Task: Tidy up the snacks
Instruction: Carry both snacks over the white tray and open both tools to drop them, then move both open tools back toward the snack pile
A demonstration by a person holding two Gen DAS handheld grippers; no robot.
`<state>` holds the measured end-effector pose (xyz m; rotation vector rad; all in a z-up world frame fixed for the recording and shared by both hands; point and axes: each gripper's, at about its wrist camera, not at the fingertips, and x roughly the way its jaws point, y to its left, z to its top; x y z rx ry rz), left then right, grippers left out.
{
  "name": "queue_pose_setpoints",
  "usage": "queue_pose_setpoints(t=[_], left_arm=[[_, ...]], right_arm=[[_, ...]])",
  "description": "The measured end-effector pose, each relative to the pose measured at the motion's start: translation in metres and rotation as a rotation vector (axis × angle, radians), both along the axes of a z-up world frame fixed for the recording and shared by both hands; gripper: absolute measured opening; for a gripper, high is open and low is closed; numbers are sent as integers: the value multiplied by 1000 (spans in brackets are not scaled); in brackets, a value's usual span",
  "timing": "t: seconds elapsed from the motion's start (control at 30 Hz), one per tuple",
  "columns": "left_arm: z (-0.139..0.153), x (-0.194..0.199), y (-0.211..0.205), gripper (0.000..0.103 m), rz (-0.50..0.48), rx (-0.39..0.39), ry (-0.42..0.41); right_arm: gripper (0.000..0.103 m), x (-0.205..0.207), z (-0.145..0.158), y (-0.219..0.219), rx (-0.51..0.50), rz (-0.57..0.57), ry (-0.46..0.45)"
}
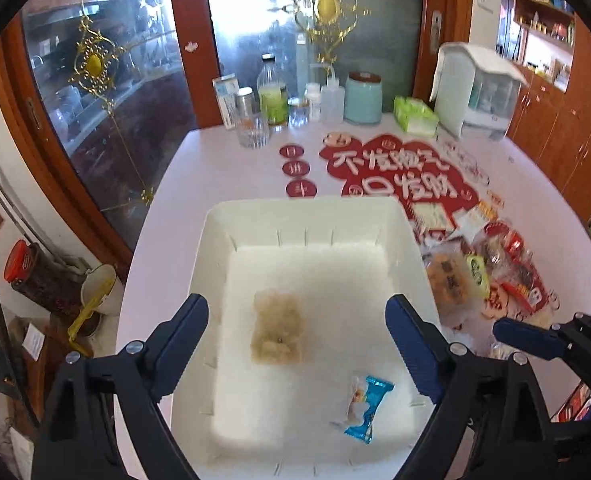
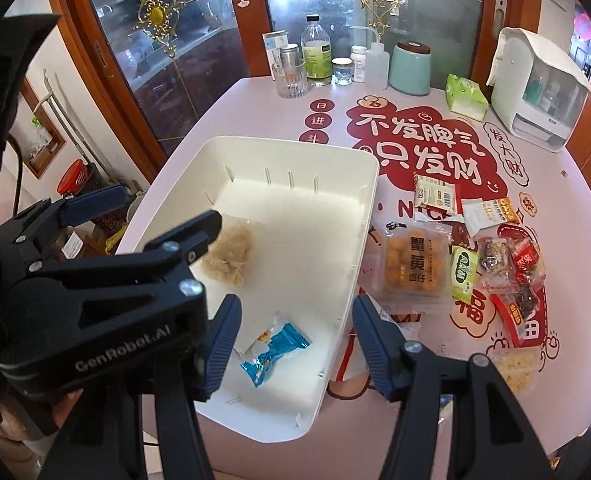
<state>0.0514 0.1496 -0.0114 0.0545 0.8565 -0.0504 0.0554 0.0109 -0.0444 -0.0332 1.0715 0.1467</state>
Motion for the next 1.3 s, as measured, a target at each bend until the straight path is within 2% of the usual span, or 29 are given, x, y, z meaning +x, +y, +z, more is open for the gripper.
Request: queue_pose_setpoints(t=[0.23,0.37,0.7,0.87,1.1,1.3], left_arm=[[10,-5,5,90,14,-50,-21],[7,-5,4,90,8,-91,5],[10,5,-31,90,-108,-135,62],[11,13,-67,90,-182,-137,81],[13,34,-133,90,-276,-126,110],[-1,61,-185,90,-292,-83,213]], right_arm=[[59,-6,7,-9,18,-38,-26],[59,-8,9,-11,22,-45,-34],[59,-16,18,-37,32,-123,-69],[59,-24,27,-77,46,-233,-92],[58,-40,38,-162,89,-435,-103],[59,-52,33,-235,158,-604,-79]])
